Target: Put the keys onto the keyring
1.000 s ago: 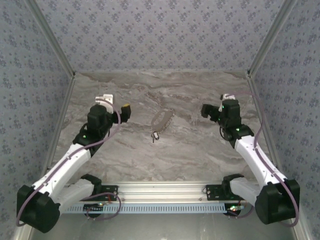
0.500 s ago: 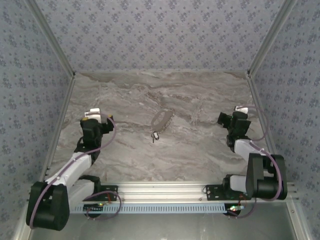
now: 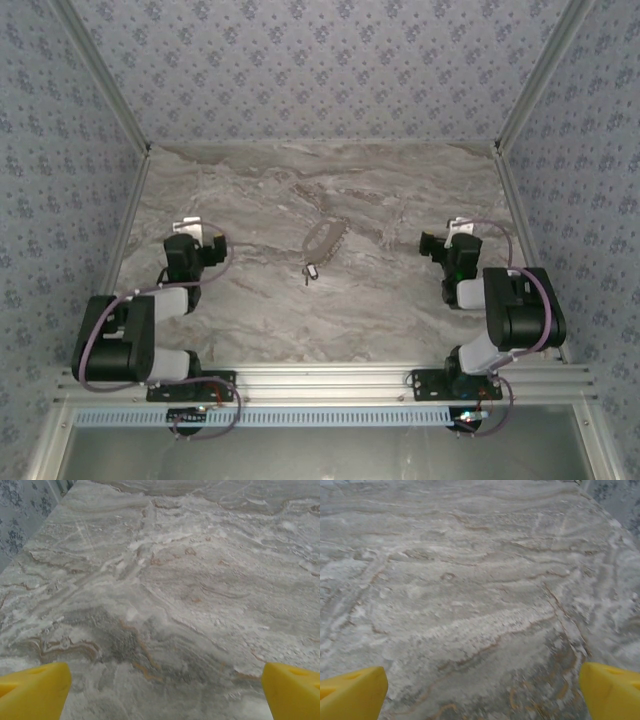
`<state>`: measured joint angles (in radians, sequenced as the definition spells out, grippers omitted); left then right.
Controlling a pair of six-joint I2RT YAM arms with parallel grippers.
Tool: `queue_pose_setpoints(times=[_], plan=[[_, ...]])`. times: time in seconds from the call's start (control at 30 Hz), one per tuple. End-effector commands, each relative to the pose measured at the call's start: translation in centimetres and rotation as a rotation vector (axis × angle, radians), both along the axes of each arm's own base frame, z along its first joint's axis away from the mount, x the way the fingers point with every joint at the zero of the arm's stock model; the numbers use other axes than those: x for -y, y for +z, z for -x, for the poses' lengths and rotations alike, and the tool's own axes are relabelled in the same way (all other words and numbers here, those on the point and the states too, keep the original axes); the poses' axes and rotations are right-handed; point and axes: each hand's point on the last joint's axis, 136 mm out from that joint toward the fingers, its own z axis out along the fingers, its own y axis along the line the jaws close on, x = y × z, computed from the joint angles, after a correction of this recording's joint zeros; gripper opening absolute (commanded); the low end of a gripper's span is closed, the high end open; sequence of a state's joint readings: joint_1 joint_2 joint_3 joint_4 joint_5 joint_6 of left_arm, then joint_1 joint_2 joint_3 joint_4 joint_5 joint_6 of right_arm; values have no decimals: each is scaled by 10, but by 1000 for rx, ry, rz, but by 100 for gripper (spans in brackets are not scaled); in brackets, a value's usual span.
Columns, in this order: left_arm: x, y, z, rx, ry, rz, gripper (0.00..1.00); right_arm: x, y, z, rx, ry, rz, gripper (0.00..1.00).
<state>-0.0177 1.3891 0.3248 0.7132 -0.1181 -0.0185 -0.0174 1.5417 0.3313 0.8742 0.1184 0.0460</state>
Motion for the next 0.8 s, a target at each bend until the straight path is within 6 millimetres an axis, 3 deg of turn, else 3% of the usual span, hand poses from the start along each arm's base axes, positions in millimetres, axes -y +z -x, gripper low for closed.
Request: queue_pose_setpoints(times=[0.0,0.1,0.23,0.37,0.77], plan=[[9,17,-22,103,-79,23,98,-6,14,-13,40,56,0,100],[12,3,-30,45,-95,22,98,-6,13,-13,36,55,-2,100],[1,3,-34,43,-61,63,98,-5,13,-13,32,52,-2,100],[1,3,-33,37,-61,61,98,3,15,-9,47,-18,32,100],[1,4,-33,40,-61,58,98,-1,15,-12,44,12,30,100]])
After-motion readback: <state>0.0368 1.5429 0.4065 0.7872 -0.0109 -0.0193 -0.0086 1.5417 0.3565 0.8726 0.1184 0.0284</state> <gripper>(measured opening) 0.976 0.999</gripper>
